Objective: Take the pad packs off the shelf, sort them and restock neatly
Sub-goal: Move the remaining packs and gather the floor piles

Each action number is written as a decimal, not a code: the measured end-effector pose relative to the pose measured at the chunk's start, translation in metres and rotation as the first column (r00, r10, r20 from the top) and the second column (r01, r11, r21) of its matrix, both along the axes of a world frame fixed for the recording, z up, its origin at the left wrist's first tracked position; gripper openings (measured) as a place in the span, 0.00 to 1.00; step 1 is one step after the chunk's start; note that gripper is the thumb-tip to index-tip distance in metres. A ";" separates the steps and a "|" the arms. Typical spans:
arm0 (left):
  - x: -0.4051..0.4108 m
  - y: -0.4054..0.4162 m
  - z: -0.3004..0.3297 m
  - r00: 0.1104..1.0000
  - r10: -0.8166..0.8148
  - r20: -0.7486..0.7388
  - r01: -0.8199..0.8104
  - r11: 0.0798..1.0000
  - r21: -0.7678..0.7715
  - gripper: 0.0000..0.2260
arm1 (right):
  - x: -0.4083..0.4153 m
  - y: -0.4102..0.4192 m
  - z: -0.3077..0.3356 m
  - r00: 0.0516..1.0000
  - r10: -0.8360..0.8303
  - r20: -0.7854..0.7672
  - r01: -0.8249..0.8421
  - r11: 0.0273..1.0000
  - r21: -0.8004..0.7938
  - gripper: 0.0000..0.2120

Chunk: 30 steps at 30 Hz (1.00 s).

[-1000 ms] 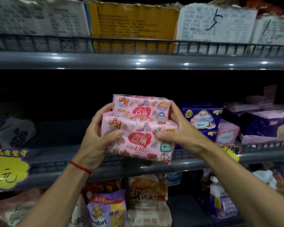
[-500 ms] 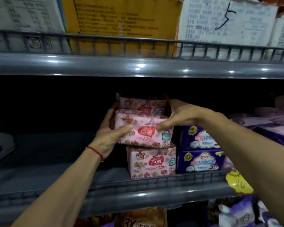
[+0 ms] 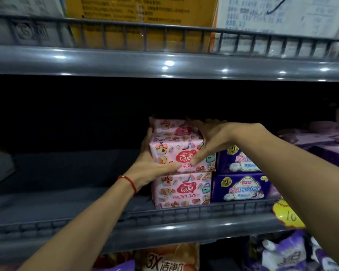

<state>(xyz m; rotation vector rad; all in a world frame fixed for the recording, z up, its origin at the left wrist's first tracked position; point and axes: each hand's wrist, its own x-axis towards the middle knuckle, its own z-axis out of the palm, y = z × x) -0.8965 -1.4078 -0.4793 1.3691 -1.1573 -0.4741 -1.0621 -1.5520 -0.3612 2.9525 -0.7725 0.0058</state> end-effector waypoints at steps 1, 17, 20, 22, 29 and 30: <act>-0.002 0.000 -0.002 1.000 0.023 -0.014 -0.024 1.000 -0.017 0.62 | -0.001 -0.001 -0.002 1.000 -0.004 0.002 0.004 1.000 0.001 0.67; -0.001 0.007 -0.023 0.999 0.024 0.032 -0.029 0.989 0.142 0.42 | -0.018 -0.003 -0.019 0.988 0.058 0.142 -0.035 0.986 -0.161 0.65; -0.001 0.012 -0.019 1.000 0.007 -0.007 -0.006 0.994 0.105 0.44 | -0.030 0.000 -0.034 0.976 0.096 0.195 -0.046 0.968 -0.246 0.65; -0.001 0.010 -0.018 1.000 0.005 -0.016 -0.003 0.993 0.118 0.43 | -0.033 -0.001 -0.045 0.976 0.078 0.201 -0.020 0.961 -0.276 0.64; -0.009 0.006 -0.014 0.999 0.033 -0.038 -0.027 0.987 0.161 0.37 | -0.034 0.000 -0.054 0.956 0.055 0.288 0.025 0.964 -0.266 0.63; -0.010 0.009 -0.014 0.999 0.034 -0.026 -0.029 0.989 0.148 0.37 | -0.036 0.001 -0.055 0.945 0.055 0.323 0.032 0.965 -0.261 0.63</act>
